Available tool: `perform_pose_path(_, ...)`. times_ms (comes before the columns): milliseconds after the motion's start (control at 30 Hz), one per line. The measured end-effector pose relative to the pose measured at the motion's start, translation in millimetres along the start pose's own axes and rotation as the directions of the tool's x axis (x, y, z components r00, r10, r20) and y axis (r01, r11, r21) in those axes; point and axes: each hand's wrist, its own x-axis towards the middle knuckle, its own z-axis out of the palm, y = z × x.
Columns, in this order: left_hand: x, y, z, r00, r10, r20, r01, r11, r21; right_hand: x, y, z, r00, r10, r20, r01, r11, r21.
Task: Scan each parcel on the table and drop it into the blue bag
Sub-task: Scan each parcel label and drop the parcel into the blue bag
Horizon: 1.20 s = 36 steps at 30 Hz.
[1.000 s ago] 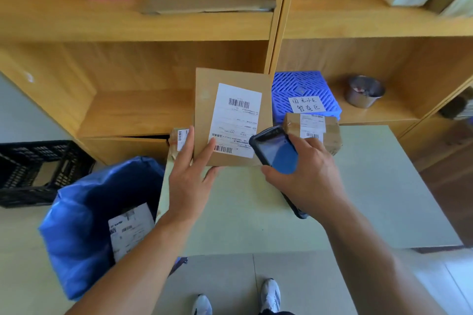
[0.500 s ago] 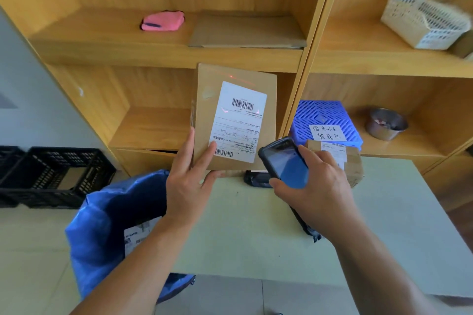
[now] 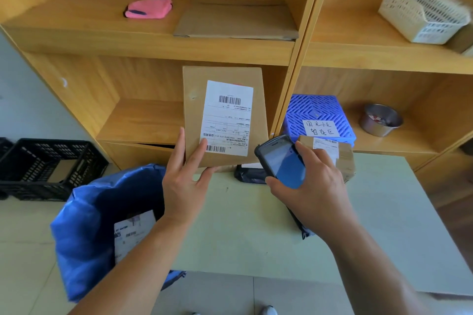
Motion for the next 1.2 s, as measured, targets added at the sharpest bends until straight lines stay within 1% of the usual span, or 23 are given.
perform_pose_path(133,-17.5,-8.2,3.1,0.995,-0.103,-0.011,0.103,0.994,0.022,13.6,2.3,12.9,0.997,-0.044,0.069,0.042,0.998,0.039)
perform_pose_path(233,-37.5,-23.1,-3.1,0.981,-0.188,-0.042,0.190,0.981,0.048,24.4,-3.0,36.5,0.984,-0.092,0.154,0.085,0.995,0.055)
perform_pose_path(367,-77.9,-52.6,-28.0,0.949,-0.307,-0.077,0.313,0.946,0.086,35.3,-25.9,93.1,0.946,-0.161,0.280,0.152,0.987,0.056)
perform_pose_path(533,-119.3,-110.9,-72.2,0.890,-0.441,-0.114,0.453,0.884,0.112,39.2,-77.5,167.3,0.900,-0.230,0.371,0.219,0.973,0.073)
perform_pose_path(667,-146.9,-158.2,-107.6,0.825,-0.544,-0.156,0.564,0.813,0.146,46.1,-126.4,229.3,0.866,-0.266,0.424,0.252,0.964,0.089)
perform_pose_path(767,-167.6,-190.5,-125.9,0.759,-0.629,-0.166,0.651,0.741,0.168,52.7,-158.4,273.8,0.843,-0.241,0.482,0.233,0.969,0.077)
perform_pose_path(833,-180.9,-209.4,-131.2,0.712,-0.683,-0.164,0.702,0.684,0.200,55.3,-176.4,295.4,0.839,-0.229,0.494,0.228,0.972,0.064)
perform_pose_path(1000,-207.5,-248.7,-126.1,0.552,-0.824,-0.124,0.828,0.525,0.199,64.5,-192.3,331.0,0.855,-0.156,0.494,0.136,0.988,0.076)
perform_pose_path(1167,-220.7,-283.7,-103.4,0.485,-0.873,-0.054,0.860,0.465,0.211,74.3,-189.6,341.3,0.871,-0.071,0.487,0.082,0.997,-0.002)
perform_pose_path(1200,-218.2,-288.5,-96.6,0.483,-0.874,-0.049,0.862,0.465,0.204,75.6,-188.8,341.9,0.870,-0.069,0.488,0.081,0.997,-0.005)
